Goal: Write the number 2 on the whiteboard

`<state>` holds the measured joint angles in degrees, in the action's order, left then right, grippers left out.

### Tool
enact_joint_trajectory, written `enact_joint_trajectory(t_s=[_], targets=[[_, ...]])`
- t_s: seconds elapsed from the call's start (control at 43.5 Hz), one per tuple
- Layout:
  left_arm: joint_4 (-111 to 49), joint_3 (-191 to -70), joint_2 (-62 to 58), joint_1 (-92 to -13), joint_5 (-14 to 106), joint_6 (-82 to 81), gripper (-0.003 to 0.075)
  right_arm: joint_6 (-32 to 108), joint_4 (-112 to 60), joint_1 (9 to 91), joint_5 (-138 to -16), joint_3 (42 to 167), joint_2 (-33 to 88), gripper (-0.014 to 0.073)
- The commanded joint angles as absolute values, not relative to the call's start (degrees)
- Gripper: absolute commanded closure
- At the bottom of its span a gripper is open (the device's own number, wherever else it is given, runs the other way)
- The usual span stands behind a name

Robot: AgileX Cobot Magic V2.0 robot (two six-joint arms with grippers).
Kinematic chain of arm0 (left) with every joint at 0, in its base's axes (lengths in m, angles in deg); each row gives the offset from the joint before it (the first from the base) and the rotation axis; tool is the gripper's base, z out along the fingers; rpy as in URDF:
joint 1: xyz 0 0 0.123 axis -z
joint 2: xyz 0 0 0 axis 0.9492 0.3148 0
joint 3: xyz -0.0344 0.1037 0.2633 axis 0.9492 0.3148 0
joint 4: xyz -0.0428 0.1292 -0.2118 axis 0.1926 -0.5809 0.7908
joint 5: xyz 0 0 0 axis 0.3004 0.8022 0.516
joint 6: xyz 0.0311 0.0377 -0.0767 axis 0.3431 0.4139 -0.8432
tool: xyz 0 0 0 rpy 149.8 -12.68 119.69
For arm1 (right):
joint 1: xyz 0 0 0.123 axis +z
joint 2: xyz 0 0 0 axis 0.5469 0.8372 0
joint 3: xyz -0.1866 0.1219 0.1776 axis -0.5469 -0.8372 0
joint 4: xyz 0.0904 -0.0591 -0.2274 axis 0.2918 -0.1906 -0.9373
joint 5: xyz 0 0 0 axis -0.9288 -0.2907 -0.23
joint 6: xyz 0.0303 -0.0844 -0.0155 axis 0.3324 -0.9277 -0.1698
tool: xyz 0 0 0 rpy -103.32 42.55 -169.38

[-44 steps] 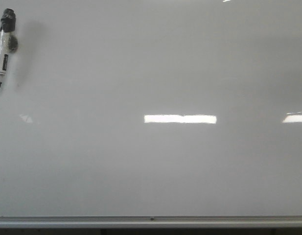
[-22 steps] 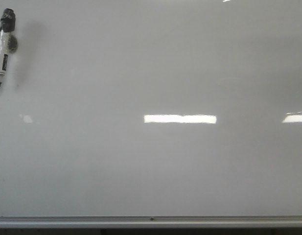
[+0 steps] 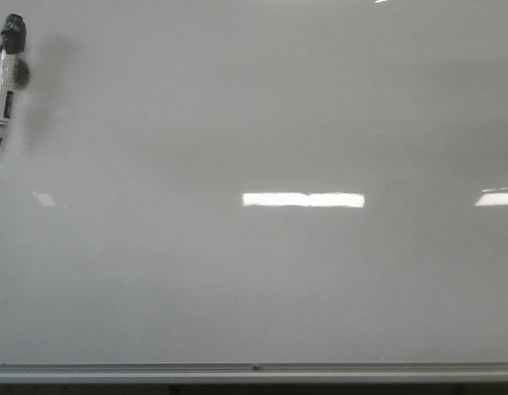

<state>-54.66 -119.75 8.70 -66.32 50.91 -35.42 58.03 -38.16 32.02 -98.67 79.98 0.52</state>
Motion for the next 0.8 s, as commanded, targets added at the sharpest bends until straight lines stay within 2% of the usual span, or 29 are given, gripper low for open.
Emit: enact_joint_trajectory(t_s=[0.0,0.598,0.782], targets=[[-54.05,-122.72,10.86,-66.23,45.25,-36.03,0.0123,57.48,-38.42,32.03,-94.7,81.34,1.19,0.0022],[-53.04,-130.88,25.01,-66.23,42.7,-36.03,0.0125,57.48,-38.42,32.03,-94.7,81.34,1.19,0.0022],[-52.25,-131.84,26.19,-66.23,43.26,-36.03,0.0204,57.48,-38.42,32.03,-94.7,81.34,1.19,0.0022]])
